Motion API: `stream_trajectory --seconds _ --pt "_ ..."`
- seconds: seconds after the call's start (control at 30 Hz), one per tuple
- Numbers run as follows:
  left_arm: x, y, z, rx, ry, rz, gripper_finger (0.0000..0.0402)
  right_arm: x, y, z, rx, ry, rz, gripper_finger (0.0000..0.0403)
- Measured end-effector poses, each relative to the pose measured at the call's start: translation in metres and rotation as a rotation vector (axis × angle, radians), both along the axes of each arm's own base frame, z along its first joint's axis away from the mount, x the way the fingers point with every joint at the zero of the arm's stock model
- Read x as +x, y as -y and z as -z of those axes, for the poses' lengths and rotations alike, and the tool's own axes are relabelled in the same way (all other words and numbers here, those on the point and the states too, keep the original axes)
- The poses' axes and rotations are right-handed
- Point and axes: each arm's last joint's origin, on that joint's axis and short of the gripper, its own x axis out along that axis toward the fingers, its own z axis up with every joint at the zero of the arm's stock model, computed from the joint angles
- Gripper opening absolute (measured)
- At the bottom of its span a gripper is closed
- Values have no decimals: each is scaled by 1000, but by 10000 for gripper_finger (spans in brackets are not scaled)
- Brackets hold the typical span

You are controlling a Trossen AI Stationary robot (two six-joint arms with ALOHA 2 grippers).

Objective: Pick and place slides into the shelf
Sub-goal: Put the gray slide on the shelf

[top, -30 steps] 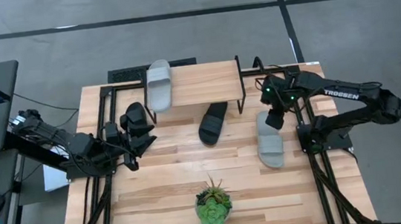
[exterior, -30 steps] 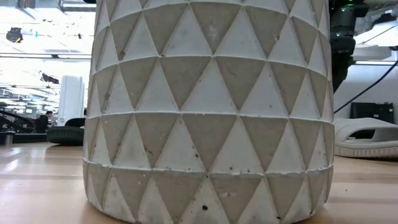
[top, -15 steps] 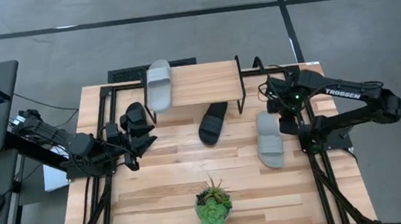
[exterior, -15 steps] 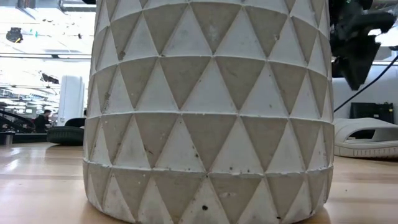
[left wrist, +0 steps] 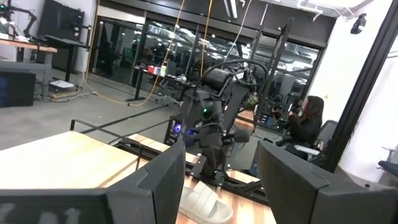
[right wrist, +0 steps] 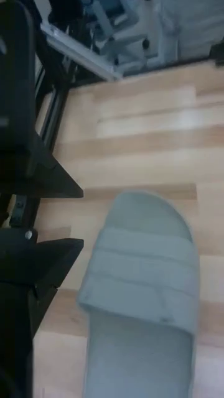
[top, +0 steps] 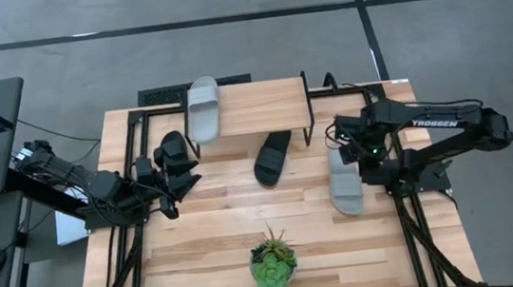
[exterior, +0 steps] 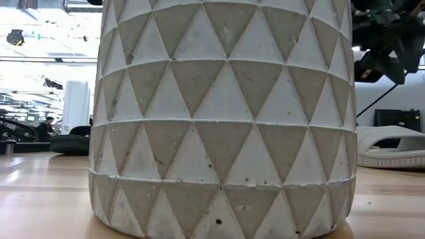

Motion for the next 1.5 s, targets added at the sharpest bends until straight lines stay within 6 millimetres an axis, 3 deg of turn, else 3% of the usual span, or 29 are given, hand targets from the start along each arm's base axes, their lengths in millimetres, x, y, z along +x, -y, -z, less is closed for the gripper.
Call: stream_trajectory --seconds 0.5,0.87,1.1,1.5 --pt "0 0 0 -7 0 2 185 35 10 31 -96 -90 -8 109" --pt "0 0 0 -11 -1 3 185 49 23 56 -111 -195 23 109" --pt "0 0 1 -10 -2 3 185 47 30 58 -81 -192 11 109" --pt "0 0 1 -8 -6 3 185 50 25 58 -24 -155 -17 109"
